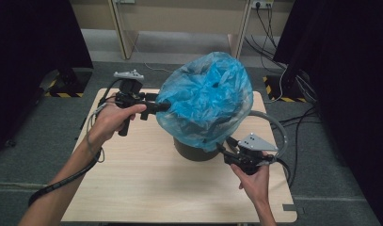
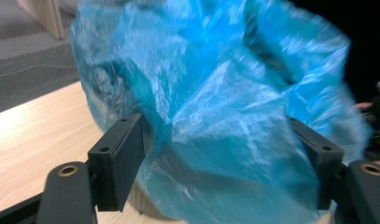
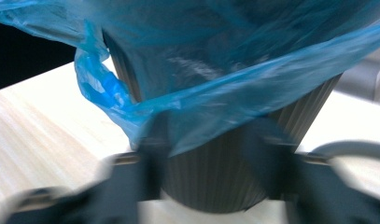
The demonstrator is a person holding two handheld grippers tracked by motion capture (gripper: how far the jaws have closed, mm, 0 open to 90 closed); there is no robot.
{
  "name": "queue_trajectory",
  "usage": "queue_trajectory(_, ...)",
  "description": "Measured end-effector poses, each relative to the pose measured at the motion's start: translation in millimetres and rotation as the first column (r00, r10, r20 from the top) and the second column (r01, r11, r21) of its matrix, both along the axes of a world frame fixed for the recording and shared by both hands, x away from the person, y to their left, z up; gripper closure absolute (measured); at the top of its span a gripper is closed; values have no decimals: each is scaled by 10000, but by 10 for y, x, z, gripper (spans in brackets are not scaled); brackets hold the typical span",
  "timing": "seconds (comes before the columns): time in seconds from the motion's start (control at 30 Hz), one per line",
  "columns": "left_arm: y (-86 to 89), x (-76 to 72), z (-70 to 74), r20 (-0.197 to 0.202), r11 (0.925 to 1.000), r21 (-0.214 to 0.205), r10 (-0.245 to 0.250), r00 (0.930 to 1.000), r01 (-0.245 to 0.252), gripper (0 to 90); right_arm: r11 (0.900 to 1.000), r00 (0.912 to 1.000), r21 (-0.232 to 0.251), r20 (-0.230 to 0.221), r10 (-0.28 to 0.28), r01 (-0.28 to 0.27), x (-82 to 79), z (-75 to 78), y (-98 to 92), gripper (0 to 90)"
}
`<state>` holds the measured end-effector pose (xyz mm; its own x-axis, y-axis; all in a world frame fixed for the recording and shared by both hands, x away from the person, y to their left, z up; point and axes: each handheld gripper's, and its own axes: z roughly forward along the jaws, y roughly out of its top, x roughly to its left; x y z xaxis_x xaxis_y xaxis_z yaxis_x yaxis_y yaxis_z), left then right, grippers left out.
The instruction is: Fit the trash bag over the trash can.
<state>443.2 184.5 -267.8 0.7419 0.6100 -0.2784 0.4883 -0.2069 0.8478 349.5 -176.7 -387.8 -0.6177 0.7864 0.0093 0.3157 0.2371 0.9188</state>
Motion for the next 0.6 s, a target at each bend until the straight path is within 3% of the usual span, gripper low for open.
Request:
queue_trajectory(0.1,128,-7,67,-15,9980,-629,20,10000,-21,273,10000,9999,-12,118,61,-60,42,7,-39,792)
queue_trajectory(0.17,191,-5,92,-44,9968,-796,119,9999,-123,271,9999,9997,-13,214,112,-112,60,19,-67,862)
queue_trajectory(0.27,264,-11,116,28,9962,-824,274,9996,-271,270,10000,9997,-28,217,80,-79,74,31,-110,894)
queue_trajectory(0.4,314,-10,147,98,9941,-996,447,9990,-435,266,9988,9993,-418,286,-237,249,67,46,-168,900)
queue_trajectory(0.53,343,0,188,292,9948,-754,716,9970,-692,264,9852,9950,-1425,414,-905,956,123,61,-294,900)
queue_trajectory(0.6,352,8,205,233,9924,-1031,699,9973,-672,261,9803,9954,-1723,128,-953,961,210,44,-358,900)
